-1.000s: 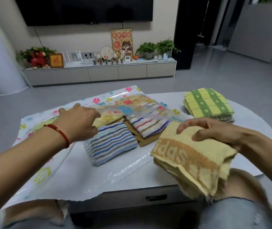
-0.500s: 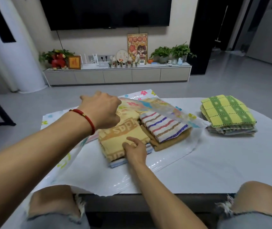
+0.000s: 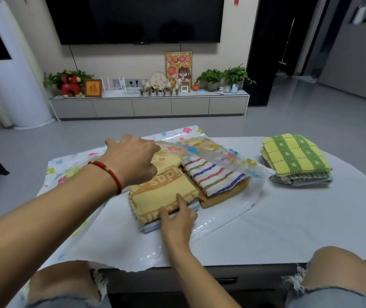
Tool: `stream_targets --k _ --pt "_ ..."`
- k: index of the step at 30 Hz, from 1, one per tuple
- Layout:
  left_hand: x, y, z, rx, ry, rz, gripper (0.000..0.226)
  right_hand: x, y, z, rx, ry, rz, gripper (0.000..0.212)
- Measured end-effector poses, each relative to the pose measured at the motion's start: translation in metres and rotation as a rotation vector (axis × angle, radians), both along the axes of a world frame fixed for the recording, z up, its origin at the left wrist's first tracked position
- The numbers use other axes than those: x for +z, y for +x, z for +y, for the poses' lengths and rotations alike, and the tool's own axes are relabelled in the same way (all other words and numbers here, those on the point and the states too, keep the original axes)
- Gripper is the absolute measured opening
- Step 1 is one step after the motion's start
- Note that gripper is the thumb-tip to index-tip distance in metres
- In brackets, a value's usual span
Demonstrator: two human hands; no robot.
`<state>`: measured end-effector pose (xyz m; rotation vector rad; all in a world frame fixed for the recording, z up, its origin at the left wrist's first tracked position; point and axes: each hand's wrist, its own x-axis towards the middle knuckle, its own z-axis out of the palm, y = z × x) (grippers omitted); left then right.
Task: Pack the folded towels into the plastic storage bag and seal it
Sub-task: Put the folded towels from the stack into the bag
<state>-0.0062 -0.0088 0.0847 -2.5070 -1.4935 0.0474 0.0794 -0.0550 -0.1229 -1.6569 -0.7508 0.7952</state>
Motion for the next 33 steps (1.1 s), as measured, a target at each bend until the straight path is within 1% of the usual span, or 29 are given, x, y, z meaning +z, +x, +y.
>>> stream_targets --k 3,6,8,9,11,12,13,14,16,18,22,27,29,31,33 --pt "-0.003 -0.004 -0.004 -0.029 0.000 0.001 0.039 0.009 -0.003 0.018 -0.002 -0.088 -0.065 0.066" --pt "-0.008 -0.008 -0.006 -0.041 -0.004 0.004 0.050 0.017 0.001 0.031 0.059 -0.123 -0.099 0.065" --pt "-0.010 -0.010 -0.005 -0.048 0.003 -0.013 0.058 0.020 0.011 0.029 0.097 -0.118 -0.100 0.060" --pt "-0.011 -0.011 -0.004 -0.053 0.013 -0.019 0.059 0.020 0.019 0.025 0.061 -0.086 -0.100 0.053" --pt "-0.014 -0.010 0.000 -0.064 0.041 -0.011 0.062 0.016 0.040 0.014 -0.114 -0.003 -0.072 0.039" --pt "-0.016 -0.007 0.002 -0.077 0.048 -0.005 0.065 0.015 0.053 0.009 -0.217 0.033 -0.036 0.038" --pt "-0.017 -0.002 0.003 -0.095 0.044 -0.009 0.068 0.013 0.066 0.006 -0.294 0.062 0.007 0.041" --pt "-0.020 0.006 0.003 -0.121 0.034 -0.024 0.071 0.014 0.079 0.006 -0.325 0.076 0.043 0.048" --pt "-0.025 0.023 0.004 -0.184 0.015 -0.051 0.072 0.018 0.100 0.013 -0.270 0.064 0.052 0.065" --pt "-0.027 0.040 0.004 -0.235 -0.010 -0.062 0.070 0.021 0.116 0.027 -0.189 0.036 0.006 0.072" --pt "-0.022 0.051 0.009 -0.299 -0.042 -0.100 0.061 0.014 0.137 0.056 -0.072 -0.012 -0.035 0.063" --pt "-0.021 0.041 0.010 -0.312 -0.039 -0.117 0.070 0.013 0.152 0.083 0.028 -0.045 -0.026 0.065" --pt "-0.022 0.040 0.011 -0.314 -0.032 -0.149 0.069 0.012 0.160 0.084 0.082 -0.046 -0.065 0.063" --pt "-0.025 0.044 0.013 -0.312 -0.022 -0.154 0.070 0.015 0.172 0.074 0.128 -0.061 -0.050 0.059" --pt "-0.031 0.051 0.017 -0.305 -0.012 -0.130 0.066 0.023 0.193 0.055 0.200 -0.126 -0.059 0.050"
